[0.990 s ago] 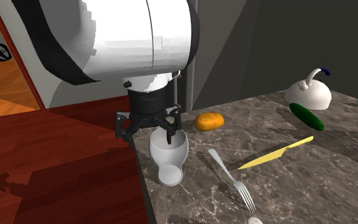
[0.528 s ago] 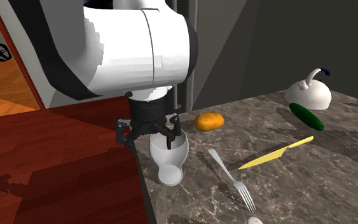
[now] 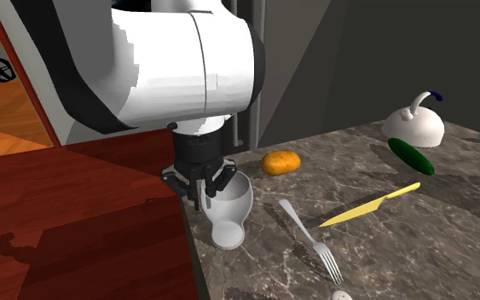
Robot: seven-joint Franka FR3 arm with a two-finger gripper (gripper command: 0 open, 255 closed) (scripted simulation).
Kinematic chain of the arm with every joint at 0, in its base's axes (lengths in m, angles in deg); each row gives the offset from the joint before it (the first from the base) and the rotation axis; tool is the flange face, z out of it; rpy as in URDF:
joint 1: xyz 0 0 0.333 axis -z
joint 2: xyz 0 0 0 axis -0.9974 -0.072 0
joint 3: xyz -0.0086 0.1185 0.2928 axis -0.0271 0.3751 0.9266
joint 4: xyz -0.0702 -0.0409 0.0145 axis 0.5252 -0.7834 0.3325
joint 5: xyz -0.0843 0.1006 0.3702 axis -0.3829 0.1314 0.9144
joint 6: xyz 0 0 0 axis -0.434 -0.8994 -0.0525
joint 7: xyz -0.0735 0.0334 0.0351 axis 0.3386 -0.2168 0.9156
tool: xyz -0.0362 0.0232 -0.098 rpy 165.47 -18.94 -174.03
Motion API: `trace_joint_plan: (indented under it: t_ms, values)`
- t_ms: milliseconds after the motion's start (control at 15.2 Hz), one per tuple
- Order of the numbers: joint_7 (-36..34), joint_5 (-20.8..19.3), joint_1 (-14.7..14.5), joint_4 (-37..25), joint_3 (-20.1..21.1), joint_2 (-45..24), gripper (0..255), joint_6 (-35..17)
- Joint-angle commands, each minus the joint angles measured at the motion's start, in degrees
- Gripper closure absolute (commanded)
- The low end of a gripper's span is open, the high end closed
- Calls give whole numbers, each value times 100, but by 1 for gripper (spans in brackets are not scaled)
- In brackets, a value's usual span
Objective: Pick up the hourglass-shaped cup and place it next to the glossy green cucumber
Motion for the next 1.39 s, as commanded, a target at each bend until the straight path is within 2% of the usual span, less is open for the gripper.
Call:
trace_joint_plan:
  t_ms: [0,264,1320]
  values:
    - [1,-1,1,4,-2,-4,255,1]
    - [0,-1,1,5,-1,-4,255,0]
    - [-3,21,9,-693,-16,531,255,1232]
